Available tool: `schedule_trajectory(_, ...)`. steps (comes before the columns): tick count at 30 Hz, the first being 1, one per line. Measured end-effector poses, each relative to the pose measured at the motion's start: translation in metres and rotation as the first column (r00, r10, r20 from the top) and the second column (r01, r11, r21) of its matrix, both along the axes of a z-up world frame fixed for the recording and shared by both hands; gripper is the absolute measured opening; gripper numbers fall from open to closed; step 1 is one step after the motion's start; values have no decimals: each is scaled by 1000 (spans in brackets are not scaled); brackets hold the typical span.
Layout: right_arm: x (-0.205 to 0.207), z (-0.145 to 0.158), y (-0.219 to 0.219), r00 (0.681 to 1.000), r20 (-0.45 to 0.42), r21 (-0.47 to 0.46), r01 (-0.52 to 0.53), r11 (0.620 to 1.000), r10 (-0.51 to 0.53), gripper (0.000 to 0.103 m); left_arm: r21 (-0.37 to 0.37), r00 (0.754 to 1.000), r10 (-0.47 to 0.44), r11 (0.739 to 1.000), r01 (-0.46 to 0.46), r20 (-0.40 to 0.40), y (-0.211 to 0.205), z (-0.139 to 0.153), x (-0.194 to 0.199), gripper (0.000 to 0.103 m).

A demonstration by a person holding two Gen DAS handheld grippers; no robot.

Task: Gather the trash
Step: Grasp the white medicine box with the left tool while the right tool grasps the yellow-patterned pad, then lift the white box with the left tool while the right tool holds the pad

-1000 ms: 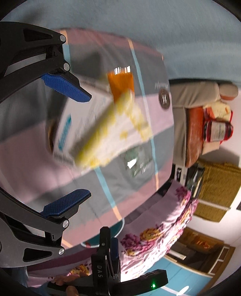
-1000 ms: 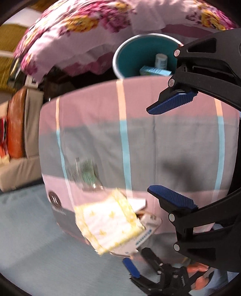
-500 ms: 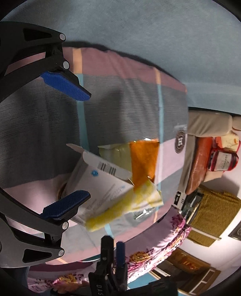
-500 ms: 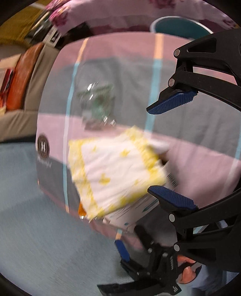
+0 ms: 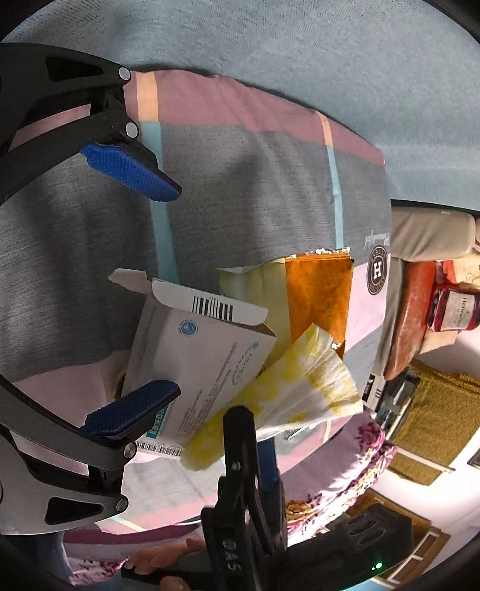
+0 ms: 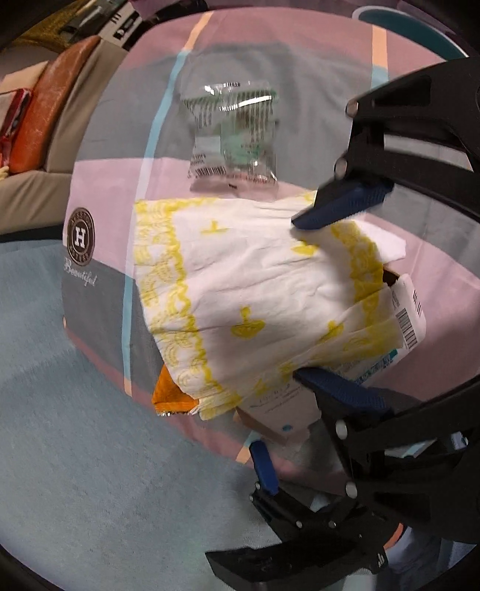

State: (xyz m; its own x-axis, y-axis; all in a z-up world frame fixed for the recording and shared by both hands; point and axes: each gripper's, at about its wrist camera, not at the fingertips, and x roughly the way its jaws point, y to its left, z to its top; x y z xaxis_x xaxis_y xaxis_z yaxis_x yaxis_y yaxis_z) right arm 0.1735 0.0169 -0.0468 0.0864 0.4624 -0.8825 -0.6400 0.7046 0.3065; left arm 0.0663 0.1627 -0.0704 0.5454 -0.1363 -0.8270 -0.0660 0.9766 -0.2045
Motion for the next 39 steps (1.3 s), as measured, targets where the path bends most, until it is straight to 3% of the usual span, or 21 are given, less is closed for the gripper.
schedule_trajectory(5, -4, 1, -2, 1000, 11, 13, -4, 1000, 4, 24, -29, 1000, 12, 1000, -12, -13, 2, -4, 3, 97)
schedule_trajectory(12, -12, 19, -26, 999, 17, 55, 50, 997, -51, 24, -127, 1000, 1, 992, 3, 26, -3, 3, 8, 96)
schedule_trajectory(16, -11, 21, -42, 997, -18, 60, 83, 995, -82, 27, -153, 1000, -13, 988, 14, 12, -11, 1, 17, 67)
schedule_trajectory(20, -14, 23, -60, 993, 9, 44, 117, 992, -118, 27, -111, 1000, -9, 994, 10, 12, -21, 4, 21, 57)
schedule_trajectory(24, -16, 22, -78, 987, 32, 33, 159, 987, -160, 10, -81, 1000, -18, 997, 18, 4, -27, 6, 23, 56)
schedule_trajectory(27, -14, 20, -93, 983, -4, 45, 183, 982, -183, 10, -78, 1000, -13, 997, 13, -5, -28, 8, 23, 56)
schedule_trajectory(39, -10, 19, -159, 946, 1, 60, 322, 945, -323, 10, -20, 1000, -18, 1000, 18, 6, -37, 26, 22, 57)
